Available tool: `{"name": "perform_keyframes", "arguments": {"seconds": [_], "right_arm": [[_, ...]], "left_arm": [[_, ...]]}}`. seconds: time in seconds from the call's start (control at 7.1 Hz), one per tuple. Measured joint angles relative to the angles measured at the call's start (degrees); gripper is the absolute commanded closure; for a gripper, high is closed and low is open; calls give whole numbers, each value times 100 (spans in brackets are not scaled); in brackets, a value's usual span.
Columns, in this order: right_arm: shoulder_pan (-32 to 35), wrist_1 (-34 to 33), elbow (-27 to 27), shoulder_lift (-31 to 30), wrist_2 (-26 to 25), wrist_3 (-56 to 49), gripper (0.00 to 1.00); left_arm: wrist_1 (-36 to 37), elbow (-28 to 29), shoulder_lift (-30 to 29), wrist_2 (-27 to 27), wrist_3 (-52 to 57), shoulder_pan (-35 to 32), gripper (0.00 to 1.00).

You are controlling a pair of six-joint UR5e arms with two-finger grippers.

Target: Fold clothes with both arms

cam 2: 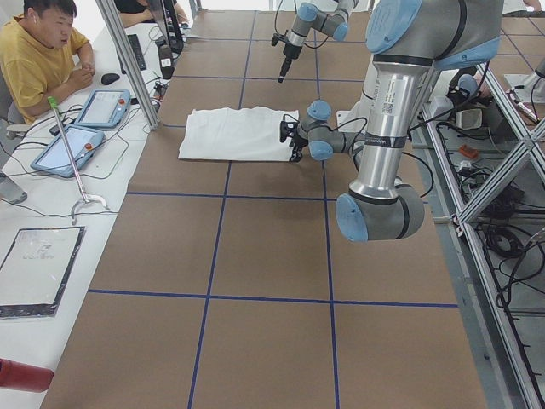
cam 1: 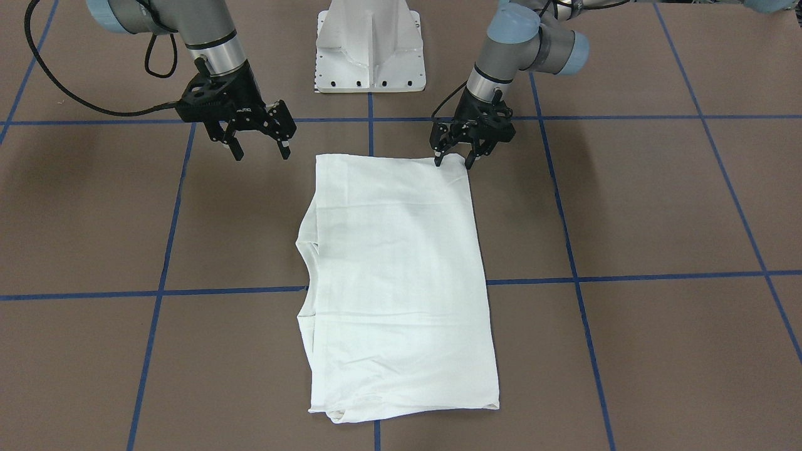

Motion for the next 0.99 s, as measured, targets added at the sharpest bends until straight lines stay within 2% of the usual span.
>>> {"name": "perform_keyframes", "arguments": {"seconds": [0.14, 0.28, 0.42, 0.56, 0.7, 0.99], "right_arm": [[0, -7, -3, 0, -6, 2, 0], [-8, -12, -6, -1, -11, 3, 0], [-12, -14, -12, -1, -13, 3, 0], [-15, -15, -22, -1, -14, 3, 0], [-17, -18, -33, -1, -14, 3, 0], [-36, -26, -36, -3, -53, 19, 0]], "left_arm": [[7, 3, 17, -2, 12, -4, 24], [9, 3, 26, -3, 22, -6, 29], [10, 3, 29, -3, 29, -1, 54], [10, 3, 34, -3, 32, 5, 86], [10, 4, 38, -3, 33, 7, 100], [10, -11, 36, -3, 34, 9, 100]]}}
